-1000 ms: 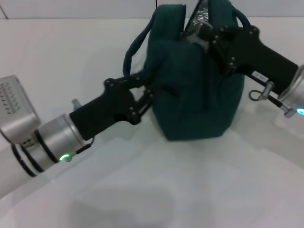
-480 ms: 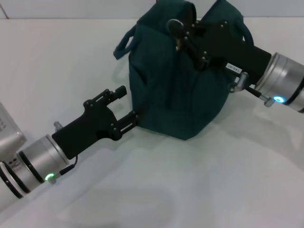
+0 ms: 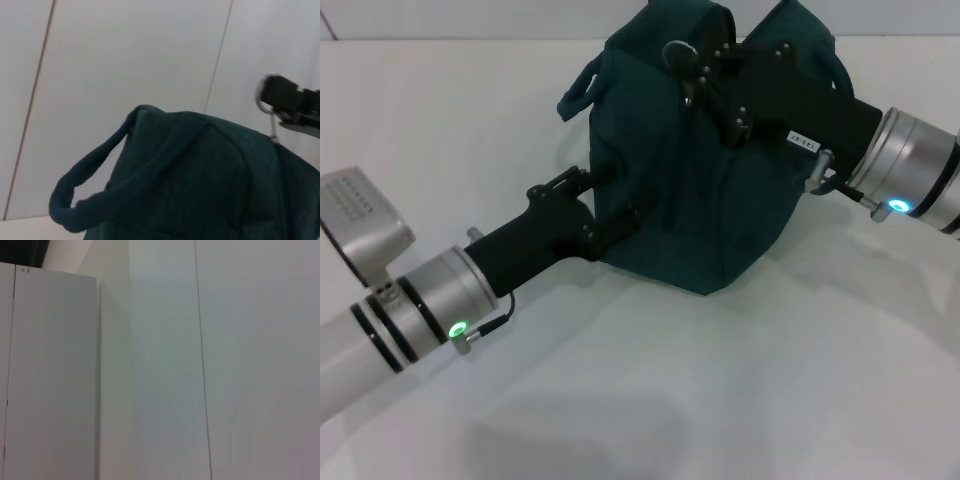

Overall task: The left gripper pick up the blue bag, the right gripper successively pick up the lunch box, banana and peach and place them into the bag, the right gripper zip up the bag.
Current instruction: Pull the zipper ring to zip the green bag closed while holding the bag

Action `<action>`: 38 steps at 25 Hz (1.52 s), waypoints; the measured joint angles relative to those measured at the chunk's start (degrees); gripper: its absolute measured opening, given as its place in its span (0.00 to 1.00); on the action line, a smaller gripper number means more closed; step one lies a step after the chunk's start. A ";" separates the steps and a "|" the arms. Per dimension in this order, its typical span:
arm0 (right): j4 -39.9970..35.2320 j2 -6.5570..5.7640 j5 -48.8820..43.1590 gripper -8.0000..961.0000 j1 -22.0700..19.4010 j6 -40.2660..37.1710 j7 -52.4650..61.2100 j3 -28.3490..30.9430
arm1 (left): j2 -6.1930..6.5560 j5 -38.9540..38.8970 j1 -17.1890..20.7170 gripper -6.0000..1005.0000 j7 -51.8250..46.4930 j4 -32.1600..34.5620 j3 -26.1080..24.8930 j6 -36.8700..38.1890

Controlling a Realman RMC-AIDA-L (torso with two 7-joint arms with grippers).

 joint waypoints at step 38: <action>1.65 0.00 2.46 0.01 -1.02 0.36 -1.62 1.04 | 0.00 -1.22 -1.68 0.20 12.59 0.63 0.36 1.73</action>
